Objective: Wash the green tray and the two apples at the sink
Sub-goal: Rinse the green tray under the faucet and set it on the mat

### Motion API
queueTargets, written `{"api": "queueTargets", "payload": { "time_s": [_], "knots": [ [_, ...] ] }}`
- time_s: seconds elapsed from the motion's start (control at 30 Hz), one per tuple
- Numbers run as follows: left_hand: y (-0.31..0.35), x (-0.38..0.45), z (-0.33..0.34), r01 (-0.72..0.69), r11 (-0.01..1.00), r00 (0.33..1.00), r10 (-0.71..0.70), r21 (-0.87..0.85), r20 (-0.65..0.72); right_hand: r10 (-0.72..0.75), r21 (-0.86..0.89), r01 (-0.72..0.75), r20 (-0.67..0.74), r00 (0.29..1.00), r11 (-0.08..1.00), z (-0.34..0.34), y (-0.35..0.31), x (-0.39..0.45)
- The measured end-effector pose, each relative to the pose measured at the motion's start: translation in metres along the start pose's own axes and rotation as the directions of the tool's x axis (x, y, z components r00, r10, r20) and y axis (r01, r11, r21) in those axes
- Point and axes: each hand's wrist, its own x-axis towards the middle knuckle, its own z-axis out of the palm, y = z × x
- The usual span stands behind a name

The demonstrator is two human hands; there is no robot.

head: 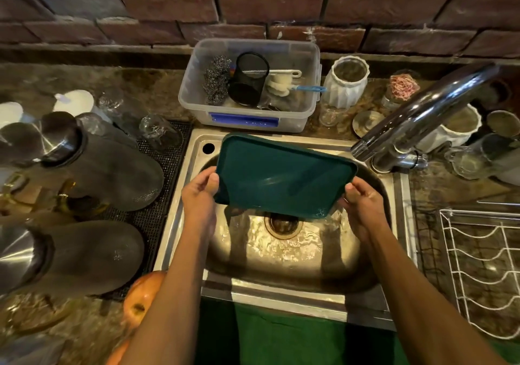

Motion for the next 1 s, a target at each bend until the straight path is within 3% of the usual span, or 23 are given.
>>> {"api": "queueTargets", "payload": {
  "time_s": [0.3,0.43,1.0],
  "knots": [
    [0.018,-0.012,-0.023,0.059,0.989,0.980,-0.032,-0.134,0.195,-0.016,0.298,-0.019,0.112,0.994,0.954,0.006,-0.019,-0.016],
    [0.019,-0.019,-0.029,0.059,0.990,0.977,-0.030,-0.131,0.212,-0.078,0.368,0.013,0.163,0.984,0.930,0.008,-0.027,-0.026],
    [0.020,-0.057,-0.051,0.036,0.960,0.965,0.039,-0.278,0.261,-0.095,0.338,0.037,0.157,0.983,0.940,0.004,-0.058,-0.084]
  ]
}}
